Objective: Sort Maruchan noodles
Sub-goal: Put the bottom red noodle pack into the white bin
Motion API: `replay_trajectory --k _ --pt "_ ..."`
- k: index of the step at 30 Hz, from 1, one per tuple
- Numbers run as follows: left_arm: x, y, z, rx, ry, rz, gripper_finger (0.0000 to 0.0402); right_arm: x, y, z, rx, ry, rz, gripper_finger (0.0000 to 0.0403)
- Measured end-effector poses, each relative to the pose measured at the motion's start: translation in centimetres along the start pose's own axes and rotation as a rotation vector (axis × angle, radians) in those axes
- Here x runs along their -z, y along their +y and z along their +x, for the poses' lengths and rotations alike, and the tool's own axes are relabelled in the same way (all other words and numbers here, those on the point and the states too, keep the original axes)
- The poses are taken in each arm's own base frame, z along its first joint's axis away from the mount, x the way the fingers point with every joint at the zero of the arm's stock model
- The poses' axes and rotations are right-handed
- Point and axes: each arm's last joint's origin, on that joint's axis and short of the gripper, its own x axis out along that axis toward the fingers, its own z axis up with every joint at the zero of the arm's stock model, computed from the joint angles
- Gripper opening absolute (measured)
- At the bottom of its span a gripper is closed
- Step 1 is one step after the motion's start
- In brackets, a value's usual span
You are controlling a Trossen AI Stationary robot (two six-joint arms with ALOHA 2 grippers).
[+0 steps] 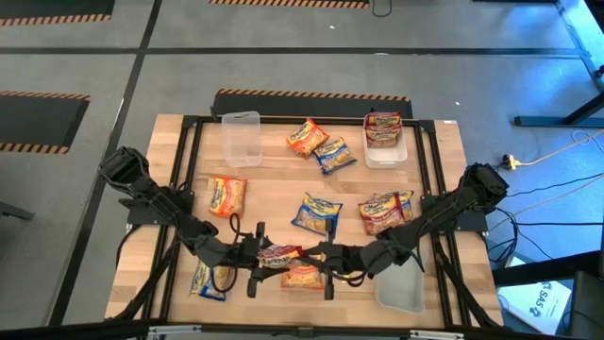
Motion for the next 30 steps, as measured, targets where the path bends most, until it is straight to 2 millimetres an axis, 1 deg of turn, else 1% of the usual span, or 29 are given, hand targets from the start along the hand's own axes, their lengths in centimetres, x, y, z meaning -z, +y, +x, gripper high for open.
replay_trajectory --k 4,7,9,12,15,17,19,21,24,27,30 --pt "0.2 0.0 0.0 0.005 0.016 0.013 0.0170 0.2 0.1 0.0 -0.042 0.023 -0.011 0.0019" --pt "0.3 -0.2 -0.2 0.000 0.025 0.020 0.0170 -0.2 -0.1 -0.5 -0.044 0.043 -0.016 0.0050" --pt "0.5 -0.2 -0.3 -0.013 0.033 0.029 0.0169 -0.8 0.0 -1.4 -0.058 0.075 -0.009 0.0082" --pt "0.5 -0.5 -0.6 -0.010 0.049 0.040 0.0168 -1.3 -0.3 -2.9 -0.086 0.168 0.007 0.0138" --pt "1.0 -0.6 -0.8 -0.013 0.096 0.076 0.0168 -1.7 -0.6 -4.2 -0.092 0.238 0.076 0.0195" --pt "1.8 -0.2 -0.9 -0.020 0.168 0.127 0.0168 -2.2 -0.7 -4.6 -0.116 0.237 0.121 0.0231" --pt "2.3 0.4 -0.6 -0.050 0.224 0.134 0.0168 -2.5 -0.6 -4.6 -0.166 0.215 0.146 0.0262" --pt "2.5 0.8 -0.3 -0.071 0.275 0.140 0.0167 -2.6 -0.8 -4.2 -0.189 0.208 0.155 0.0285" --pt "1.8 0.9 0.4 -0.080 0.320 0.156 0.0167 -3.0 -1.4 -3.0 -0.167 0.224 0.176 0.0304" --pt "1.3 1.1 0.8 -0.101 0.382 0.193 0.0167 -3.4 -2.5 -1.1 -0.130 0.294 0.157 0.0308" --pt "0.8 1.5 1.2 -0.124 0.410 0.212 0.0167 -3.5 -3.8 1.0 -0.116 0.381 0.141 0.0303"
